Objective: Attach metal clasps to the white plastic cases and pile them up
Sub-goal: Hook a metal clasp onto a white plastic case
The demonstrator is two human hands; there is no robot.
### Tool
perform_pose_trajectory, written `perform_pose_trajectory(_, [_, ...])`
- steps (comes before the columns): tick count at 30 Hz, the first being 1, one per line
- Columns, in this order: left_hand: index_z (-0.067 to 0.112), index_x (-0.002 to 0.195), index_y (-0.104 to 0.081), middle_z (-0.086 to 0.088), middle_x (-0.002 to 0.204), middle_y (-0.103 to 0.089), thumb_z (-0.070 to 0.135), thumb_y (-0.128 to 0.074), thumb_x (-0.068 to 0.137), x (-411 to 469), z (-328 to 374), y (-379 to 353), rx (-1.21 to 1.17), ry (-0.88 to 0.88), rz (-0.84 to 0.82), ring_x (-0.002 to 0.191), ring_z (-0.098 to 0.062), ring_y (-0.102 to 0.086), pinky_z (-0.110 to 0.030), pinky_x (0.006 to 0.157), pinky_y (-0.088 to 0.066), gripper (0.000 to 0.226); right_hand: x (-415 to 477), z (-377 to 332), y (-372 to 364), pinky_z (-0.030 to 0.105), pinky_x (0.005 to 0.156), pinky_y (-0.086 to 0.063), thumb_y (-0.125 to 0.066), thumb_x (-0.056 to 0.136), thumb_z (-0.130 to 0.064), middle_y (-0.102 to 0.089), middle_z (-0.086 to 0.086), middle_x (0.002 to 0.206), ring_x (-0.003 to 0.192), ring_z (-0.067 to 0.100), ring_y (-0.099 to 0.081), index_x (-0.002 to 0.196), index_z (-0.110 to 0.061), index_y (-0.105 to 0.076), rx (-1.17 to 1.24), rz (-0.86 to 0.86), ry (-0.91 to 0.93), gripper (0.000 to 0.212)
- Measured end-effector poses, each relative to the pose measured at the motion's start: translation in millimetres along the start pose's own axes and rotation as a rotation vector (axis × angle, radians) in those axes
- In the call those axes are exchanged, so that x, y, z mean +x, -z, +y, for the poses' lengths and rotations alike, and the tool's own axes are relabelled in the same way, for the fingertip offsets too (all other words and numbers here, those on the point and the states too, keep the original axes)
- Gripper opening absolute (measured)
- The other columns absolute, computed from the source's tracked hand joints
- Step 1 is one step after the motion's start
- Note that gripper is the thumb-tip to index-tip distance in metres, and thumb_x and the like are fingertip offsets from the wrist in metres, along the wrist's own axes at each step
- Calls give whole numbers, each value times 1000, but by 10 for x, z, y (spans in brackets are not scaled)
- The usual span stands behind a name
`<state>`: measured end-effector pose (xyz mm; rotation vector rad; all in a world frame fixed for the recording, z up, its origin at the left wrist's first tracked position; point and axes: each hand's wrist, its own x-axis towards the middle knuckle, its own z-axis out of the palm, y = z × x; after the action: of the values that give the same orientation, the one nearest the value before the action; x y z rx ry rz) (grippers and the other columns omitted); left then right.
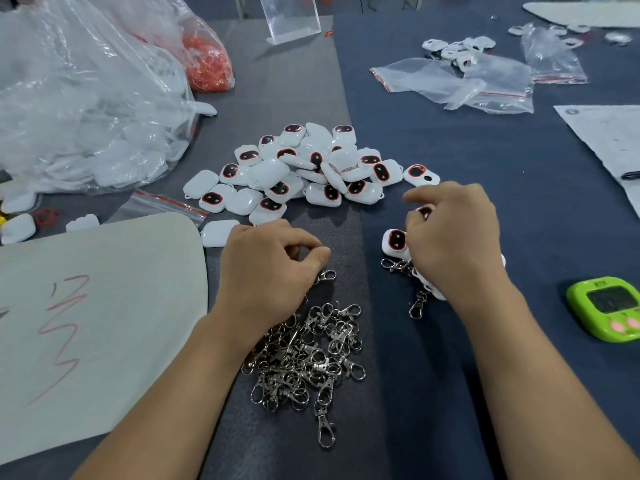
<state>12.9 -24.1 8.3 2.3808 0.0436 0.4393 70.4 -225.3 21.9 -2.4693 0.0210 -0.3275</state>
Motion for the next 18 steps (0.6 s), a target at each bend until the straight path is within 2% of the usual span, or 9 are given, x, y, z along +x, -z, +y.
perform_pose_trajectory(2, [36, 78, -79, 17, 76, -68, 46, -77, 72, -10, 14, 34, -19, 14, -83, 72, -4, -62, -38, 79, -54, 12, -16, -16, -18, 35, 101, -33, -61, 85, -2, -67, 5, 130, 123, 32, -52, 124, -19, -73, -106, 41, 109, 44])
perform_pose_trajectory(6, [38, 87, -79, 19, 84, -68, 45, -74, 69, 3, -5, 128, 69, -89, -220, 79, -2, -63, -35, 83, -51, 20, -92, -129, -105, 29, 102, -25, -60, 71, 9, -73, 6, 117, 117, 36, -58, 112, -12, -77, -124, 87, 288, 48])
perform_pose_trajectory(7, [37, 87, -79, 19, 85, -68, 43, -76, 71, 15, -15, 140, 86, -104, -231, 80, -2, -63, -34, 85, -50, 18, -105, -177, -150, 30, 102, -25, -59, 72, 8, -73, 6, 116, 116, 36, -58, 113, -11, -76, -128, 68, 318, 48])
perform_pose_trajectory(9, [35, 84, -80, 18, 84, -69, 34, -84, 73, 28, -34, 139, 72, -98, -236, 81, -3, -64, -29, 83, -49, 12, -106, -274, -263, 32, 108, -26, -54, 79, 3, -70, 6, 127, 124, 33, -54, 125, -11, -71, -139, -32, 349, 51])
perform_pose_trajectory(12, [32, 78, -79, 17, 82, -71, 21, -87, 72, 10, -45, 104, -1, -61, -240, 80, -5, -65, -24, 77, -48, 16, -85, -314, -412, 35, 118, -25, -56, 94, -11, -47, 6, 154, 144, 26, -36, 148, -12, -47, -173, -209, 330, 55])
perform_pose_trajectory(14, [31, 77, -79, 16, 75, -70, 16, -86, 71, -7, -53, 72, -34, -52, -219, 74, -7, -65, -24, 71, -50, 18, -68, -280, -453, 36, 121, -20, -55, 100, -25, -34, 6, 164, 151, 23, -25, 157, -13, -32, -194, -265, 288, 62])
perform_pose_trajectory(16, [31, 77, -78, 18, 70, -69, 14, -84, 73, -23, -56, 43, -64, -25, -168, 68, -5, -65, -17, 66, -49, 18, -58, -259, -443, 35, 120, -22, -55, 100, -28, -35, 6, 162, 149, 24, -29, 158, -14, -28, -177, -255, 263, 65])
perform_pose_trajectory(18, [31, 77, -77, 21, 71, -70, 15, -81, 77, -28, -51, 21, -90, -5, -121, 69, -1, -66, -13, 65, -49, 17, -55, -254, -415, 36, 111, -31, -57, 97, -24, -45, 5, 147, 134, 28, -42, 151, -15, -39, -210, -217, 276, 58])
